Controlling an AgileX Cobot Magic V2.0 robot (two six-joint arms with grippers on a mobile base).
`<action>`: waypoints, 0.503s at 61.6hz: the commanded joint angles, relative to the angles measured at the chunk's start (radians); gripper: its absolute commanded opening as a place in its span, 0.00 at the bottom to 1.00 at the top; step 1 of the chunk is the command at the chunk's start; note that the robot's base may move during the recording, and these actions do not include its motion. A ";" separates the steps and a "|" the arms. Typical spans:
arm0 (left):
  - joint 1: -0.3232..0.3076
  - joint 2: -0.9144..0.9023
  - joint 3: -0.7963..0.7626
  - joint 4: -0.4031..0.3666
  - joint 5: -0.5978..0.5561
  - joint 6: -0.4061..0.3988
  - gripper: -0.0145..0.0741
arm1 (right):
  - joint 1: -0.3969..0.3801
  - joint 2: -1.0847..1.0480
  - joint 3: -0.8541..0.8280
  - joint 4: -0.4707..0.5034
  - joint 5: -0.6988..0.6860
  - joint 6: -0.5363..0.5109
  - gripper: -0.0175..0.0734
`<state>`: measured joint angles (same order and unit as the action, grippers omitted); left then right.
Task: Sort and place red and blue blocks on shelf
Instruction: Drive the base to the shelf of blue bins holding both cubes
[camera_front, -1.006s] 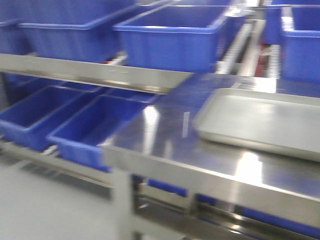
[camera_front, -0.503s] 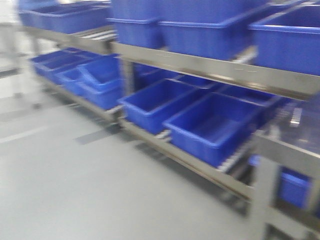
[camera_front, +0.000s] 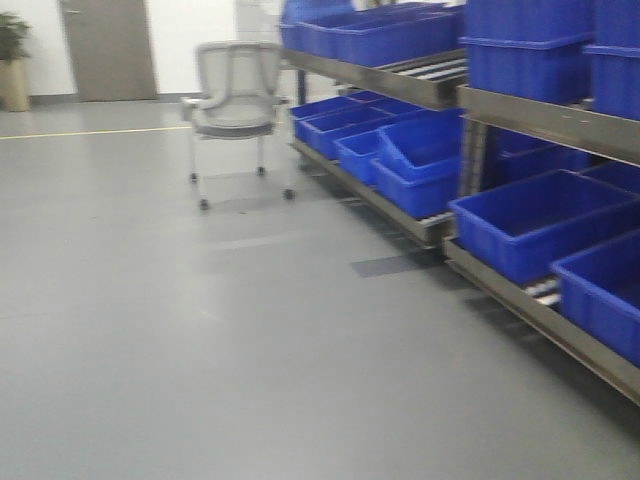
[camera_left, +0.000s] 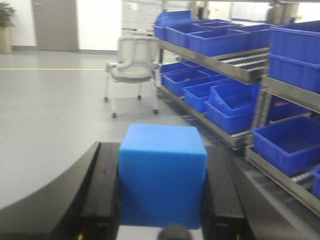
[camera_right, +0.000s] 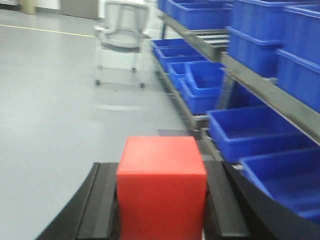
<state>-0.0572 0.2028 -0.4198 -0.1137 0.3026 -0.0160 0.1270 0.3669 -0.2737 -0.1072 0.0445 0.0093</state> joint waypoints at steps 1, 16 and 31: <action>-0.007 0.012 -0.026 -0.009 -0.097 -0.002 0.30 | -0.007 0.005 -0.028 -0.012 -0.093 0.000 0.29; -0.007 0.012 -0.026 -0.009 -0.097 -0.002 0.30 | -0.007 0.005 -0.028 -0.012 -0.093 0.000 0.29; -0.007 0.012 -0.026 -0.009 -0.097 -0.002 0.30 | -0.007 0.005 -0.028 -0.012 -0.093 0.000 0.29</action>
<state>-0.0572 0.2028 -0.4198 -0.1137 0.3026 -0.0160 0.1270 0.3669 -0.2737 -0.1072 0.0445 0.0093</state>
